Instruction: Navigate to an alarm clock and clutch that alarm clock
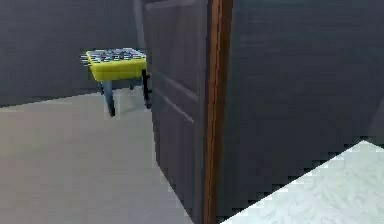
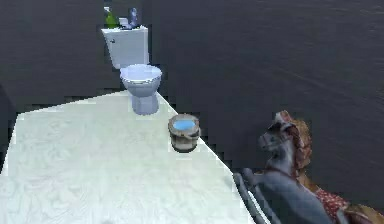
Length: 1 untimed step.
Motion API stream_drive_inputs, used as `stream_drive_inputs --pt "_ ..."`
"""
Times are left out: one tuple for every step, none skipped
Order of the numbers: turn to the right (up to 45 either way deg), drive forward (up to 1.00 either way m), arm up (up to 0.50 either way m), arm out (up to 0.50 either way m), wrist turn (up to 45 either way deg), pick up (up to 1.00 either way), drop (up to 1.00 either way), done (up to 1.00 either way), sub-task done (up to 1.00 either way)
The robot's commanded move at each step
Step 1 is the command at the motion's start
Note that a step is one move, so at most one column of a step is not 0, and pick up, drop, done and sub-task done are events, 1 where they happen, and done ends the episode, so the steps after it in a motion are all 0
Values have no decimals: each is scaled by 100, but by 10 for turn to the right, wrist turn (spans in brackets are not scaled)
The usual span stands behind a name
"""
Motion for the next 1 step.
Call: stream_drive_inputs --pt "-420 0 0 0 0 0 0 0 0"
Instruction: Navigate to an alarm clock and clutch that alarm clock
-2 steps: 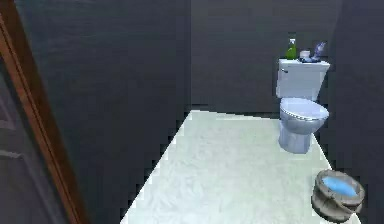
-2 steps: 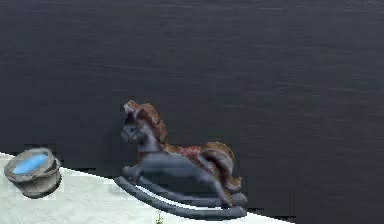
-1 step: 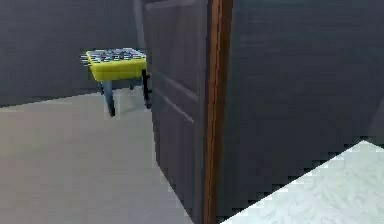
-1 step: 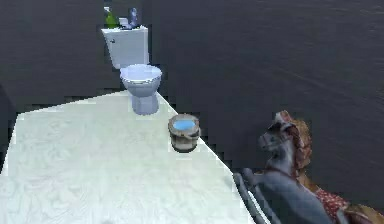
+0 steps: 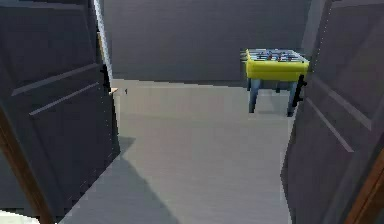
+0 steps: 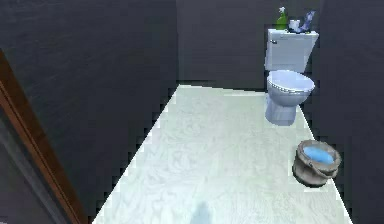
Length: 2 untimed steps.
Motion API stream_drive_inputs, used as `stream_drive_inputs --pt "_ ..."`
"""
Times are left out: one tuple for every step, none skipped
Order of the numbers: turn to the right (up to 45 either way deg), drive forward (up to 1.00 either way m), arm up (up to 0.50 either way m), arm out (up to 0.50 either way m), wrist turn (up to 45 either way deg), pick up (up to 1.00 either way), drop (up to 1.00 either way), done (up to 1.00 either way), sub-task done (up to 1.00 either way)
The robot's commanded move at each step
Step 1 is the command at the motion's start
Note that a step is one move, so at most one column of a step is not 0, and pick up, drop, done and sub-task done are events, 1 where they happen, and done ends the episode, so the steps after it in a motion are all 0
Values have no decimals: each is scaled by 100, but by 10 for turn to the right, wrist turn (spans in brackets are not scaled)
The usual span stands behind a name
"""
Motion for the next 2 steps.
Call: stream_drive_inputs --pt "-30 0 0 0 0 0 0 0 0" --pt "0 100 0 0 0 0 0 0 0"
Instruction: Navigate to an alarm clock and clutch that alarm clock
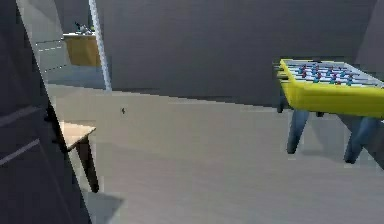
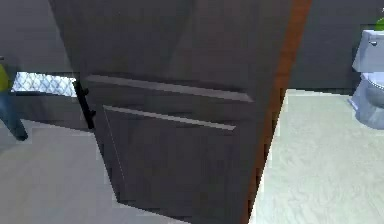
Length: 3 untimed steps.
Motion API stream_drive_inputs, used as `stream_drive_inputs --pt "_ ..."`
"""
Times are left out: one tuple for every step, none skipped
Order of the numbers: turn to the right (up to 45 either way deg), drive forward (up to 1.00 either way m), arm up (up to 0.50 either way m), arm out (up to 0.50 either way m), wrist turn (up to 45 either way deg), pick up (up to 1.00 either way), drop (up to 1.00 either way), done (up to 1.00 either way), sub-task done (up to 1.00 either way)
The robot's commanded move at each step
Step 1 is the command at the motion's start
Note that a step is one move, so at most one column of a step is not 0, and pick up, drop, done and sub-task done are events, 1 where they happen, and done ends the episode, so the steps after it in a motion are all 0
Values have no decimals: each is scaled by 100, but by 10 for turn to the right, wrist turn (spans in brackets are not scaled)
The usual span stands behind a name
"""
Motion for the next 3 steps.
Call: stream_drive_inputs --pt "0 100 0 0 0 0 0 0 0" --pt "60 0 0 0 0 0 0 0 0" --pt "0 5 0 0 0 0 0 0 0"
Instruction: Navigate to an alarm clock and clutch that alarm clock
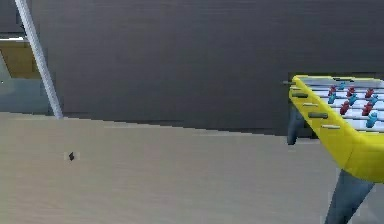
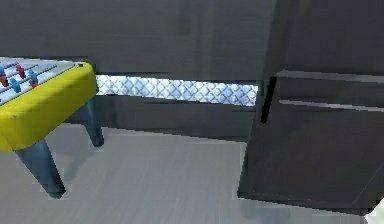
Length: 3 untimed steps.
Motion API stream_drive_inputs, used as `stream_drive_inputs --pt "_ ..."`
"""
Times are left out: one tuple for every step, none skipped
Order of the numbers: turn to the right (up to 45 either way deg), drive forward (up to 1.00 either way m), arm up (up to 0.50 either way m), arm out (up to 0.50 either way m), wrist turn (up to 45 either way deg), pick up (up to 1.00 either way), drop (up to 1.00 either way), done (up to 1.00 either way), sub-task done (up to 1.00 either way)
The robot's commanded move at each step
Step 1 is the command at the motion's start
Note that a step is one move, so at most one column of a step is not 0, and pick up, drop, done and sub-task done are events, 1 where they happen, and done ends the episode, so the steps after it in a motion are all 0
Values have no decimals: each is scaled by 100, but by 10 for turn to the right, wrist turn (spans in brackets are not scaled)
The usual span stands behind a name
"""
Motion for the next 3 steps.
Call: stream_drive_inputs --pt "-330 0 0 0 0 0 0 0 0" --pt "0 85 0 0 0 0 0 0 0" --pt "-450 0 0 0 0 0 0 0 0"
